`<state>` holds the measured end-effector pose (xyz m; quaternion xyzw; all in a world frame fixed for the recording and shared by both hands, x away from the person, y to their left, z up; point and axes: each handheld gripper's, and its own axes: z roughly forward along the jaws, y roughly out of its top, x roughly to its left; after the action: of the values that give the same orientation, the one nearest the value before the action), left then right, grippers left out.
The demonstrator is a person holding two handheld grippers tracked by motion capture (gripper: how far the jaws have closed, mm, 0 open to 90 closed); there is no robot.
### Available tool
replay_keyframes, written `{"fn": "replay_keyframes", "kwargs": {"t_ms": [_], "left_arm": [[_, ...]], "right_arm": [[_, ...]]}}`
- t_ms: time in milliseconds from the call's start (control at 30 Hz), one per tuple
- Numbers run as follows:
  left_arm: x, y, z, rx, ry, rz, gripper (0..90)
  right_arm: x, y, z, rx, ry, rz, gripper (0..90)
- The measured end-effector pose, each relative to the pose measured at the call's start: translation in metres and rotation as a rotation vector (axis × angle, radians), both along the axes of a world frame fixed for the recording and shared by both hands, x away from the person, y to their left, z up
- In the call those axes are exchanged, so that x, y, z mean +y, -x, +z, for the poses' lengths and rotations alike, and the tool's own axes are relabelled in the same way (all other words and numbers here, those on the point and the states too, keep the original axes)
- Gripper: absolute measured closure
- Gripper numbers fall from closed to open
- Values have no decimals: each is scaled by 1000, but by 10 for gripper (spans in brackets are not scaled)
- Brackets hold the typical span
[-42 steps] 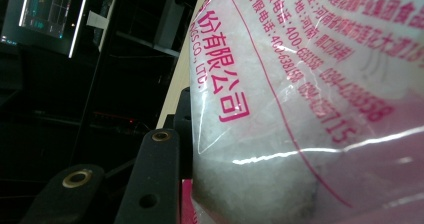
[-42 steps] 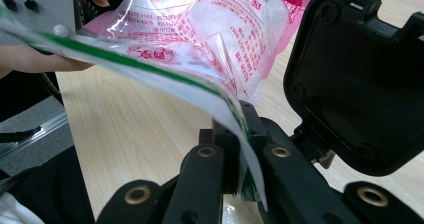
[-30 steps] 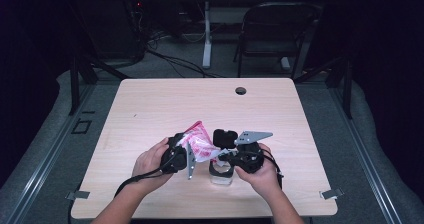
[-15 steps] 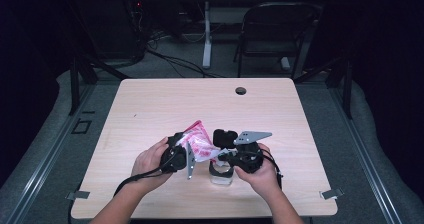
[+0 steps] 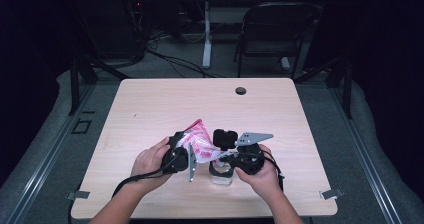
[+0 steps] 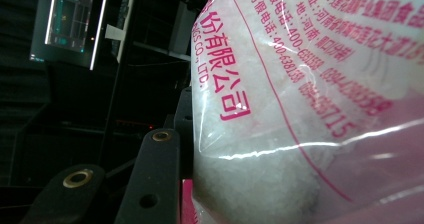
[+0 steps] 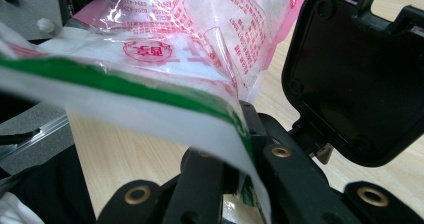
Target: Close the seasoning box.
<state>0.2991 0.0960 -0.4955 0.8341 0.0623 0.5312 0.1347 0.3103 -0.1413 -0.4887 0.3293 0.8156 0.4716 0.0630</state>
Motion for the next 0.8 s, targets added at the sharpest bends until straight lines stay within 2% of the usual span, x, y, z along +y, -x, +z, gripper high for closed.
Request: {"fn": "replay_keyframes", "kwargs": {"t_ms": [800], "left_arm": [[-9, 10, 13, -111, -95, -15, 682]], "right_arm": [[-1, 1, -1, -20, 22, -1, 896]]}}
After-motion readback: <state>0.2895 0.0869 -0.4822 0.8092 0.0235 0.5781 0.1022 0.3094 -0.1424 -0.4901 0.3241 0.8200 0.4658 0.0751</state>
